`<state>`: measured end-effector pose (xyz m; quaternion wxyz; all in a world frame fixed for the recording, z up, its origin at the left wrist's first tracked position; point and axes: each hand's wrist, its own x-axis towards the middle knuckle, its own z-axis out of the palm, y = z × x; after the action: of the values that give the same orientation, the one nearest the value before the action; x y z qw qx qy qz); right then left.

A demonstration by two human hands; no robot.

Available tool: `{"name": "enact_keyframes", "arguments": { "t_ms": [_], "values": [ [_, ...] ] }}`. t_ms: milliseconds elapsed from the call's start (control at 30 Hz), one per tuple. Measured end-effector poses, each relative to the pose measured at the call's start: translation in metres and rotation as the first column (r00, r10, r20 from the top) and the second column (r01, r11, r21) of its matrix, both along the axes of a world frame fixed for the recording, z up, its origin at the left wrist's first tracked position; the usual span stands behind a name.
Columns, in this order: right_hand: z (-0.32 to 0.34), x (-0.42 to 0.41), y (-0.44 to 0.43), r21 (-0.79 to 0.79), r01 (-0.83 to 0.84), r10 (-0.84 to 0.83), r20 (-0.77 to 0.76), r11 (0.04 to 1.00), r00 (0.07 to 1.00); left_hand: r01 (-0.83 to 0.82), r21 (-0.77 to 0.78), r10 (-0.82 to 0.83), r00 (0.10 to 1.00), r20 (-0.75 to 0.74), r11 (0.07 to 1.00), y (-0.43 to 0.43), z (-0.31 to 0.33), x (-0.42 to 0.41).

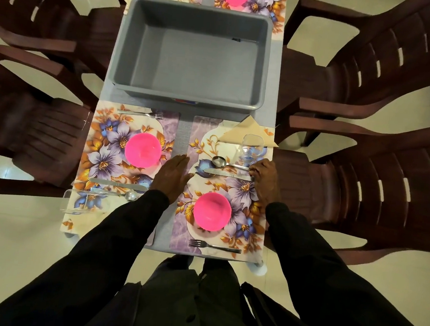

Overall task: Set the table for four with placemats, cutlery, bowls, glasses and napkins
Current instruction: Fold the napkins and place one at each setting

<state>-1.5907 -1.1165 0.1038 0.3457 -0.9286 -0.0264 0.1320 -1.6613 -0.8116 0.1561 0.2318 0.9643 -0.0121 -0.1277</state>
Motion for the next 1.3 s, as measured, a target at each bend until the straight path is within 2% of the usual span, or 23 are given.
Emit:
{"name": "enact_keyframes", "arguments": {
  "t_ms": [133,300,400,433,500,567,600,700,767,1067,1300],
  "values": [
    [0.011,-0.008,-0.002,-0.009,-0.093,0.093,0.217,0.996,0.972,-0.008,-0.009,0.008,1.000,-0.009,1.000,0.001,0.000,0.000],
    [0.021,-0.010,-0.001,-0.054,-0.092,0.103,0.288,0.994,0.952,-0.016,-0.006,0.016,1.000,-0.019,1.000,0.002,0.001,0.000],
    [0.020,-0.010,-0.007,-0.119,-0.135,0.171,0.383,0.984,0.908,-0.015,-0.002,0.015,1.000,-0.022,1.000,0.003,0.000,-0.001],
    [0.021,-0.009,-0.008,-0.113,-0.112,0.146,0.363,0.987,0.920,-0.016,-0.001,0.016,1.000,-0.026,1.000,0.003,0.000,-0.001],
    [0.027,-0.007,-0.005,-0.025,0.047,-0.039,0.250,0.999,0.967,-0.015,0.000,0.015,1.000,-0.026,1.000,0.002,0.000,0.000],
    [0.036,-0.002,-0.001,0.125,0.199,-0.217,0.151,0.972,0.964,-0.013,0.003,0.013,1.000,-0.024,1.000,0.001,0.002,0.000],
    [0.042,0.002,0.002,0.193,0.231,-0.253,0.101,0.954,0.962,-0.011,0.006,0.012,1.000,-0.023,1.000,0.000,0.003,0.000],
    [0.064,0.011,0.011,0.341,0.187,-0.191,-0.022,0.921,0.981,-0.005,0.012,0.005,1.000,-0.022,1.000,-0.003,0.004,0.001],
    [0.068,0.019,0.014,0.377,0.149,-0.128,-0.079,0.914,0.989,0.000,0.009,0.000,1.000,-0.027,1.000,-0.004,0.003,0.001],
    [0.064,0.021,0.013,0.303,0.129,-0.098,-0.116,0.944,0.988,-0.018,-0.004,0.017,1.000,-0.025,1.000,-0.003,0.004,0.006],
    [0.067,0.023,0.004,0.352,0.044,0.015,-0.161,0.935,0.987,-0.038,-0.015,0.037,0.998,-0.040,0.999,-0.005,0.004,0.010]
  ]
}}
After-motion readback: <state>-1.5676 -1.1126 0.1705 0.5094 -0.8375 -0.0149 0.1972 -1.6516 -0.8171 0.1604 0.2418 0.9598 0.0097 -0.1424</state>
